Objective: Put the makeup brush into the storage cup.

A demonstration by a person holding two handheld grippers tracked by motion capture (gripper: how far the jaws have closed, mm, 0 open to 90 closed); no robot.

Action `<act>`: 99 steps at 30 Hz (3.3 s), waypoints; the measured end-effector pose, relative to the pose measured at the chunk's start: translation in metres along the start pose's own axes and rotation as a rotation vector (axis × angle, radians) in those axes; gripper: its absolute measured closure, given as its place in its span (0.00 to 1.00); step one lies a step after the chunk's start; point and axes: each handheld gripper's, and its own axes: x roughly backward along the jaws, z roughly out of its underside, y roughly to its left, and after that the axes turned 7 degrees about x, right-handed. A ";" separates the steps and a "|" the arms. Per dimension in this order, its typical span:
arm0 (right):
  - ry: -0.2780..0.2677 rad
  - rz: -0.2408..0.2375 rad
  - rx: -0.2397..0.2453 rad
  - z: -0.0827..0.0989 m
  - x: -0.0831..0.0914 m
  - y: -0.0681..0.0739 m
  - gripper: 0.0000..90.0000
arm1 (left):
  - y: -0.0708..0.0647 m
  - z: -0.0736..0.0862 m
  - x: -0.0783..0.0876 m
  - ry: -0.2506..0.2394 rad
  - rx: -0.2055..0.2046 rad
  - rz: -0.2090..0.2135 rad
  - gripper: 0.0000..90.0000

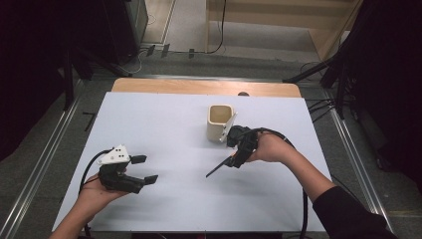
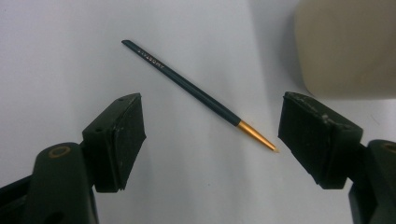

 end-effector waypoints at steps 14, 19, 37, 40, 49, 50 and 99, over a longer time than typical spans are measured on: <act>-0.012 -0.060 0.200 0.002 -0.013 -0.003 0.27 | 0.000 0.000 0.000 0.003 -0.002 0.001 0.20; 0.005 -0.041 0.280 0.001 -0.016 -0.004 0.28 | 0.000 0.000 0.000 0.003 -0.002 0.002 0.20; 0.038 -0.026 0.449 -0.002 -0.021 -0.009 0.34 | 0.001 0.000 0.000 0.002 -0.001 0.004 0.20; 0.035 -0.023 0.478 -0.001 -0.021 -0.011 0.33 | 0.001 0.000 0.000 0.002 0.000 0.003 0.20; 0.060 -0.012 0.567 -0.002 -0.020 -0.015 0.31 | 0.001 0.000 0.000 0.003 0.000 0.005 0.20; 0.063 -0.007 0.568 -0.003 -0.019 -0.015 0.32 | 0.001 0.000 0.000 0.003 0.000 0.005 0.20; 0.176 -0.106 0.698 -0.001 -0.049 -0.023 0.84 | 0.000 0.000 -0.002 0.008 -0.003 0.007 0.20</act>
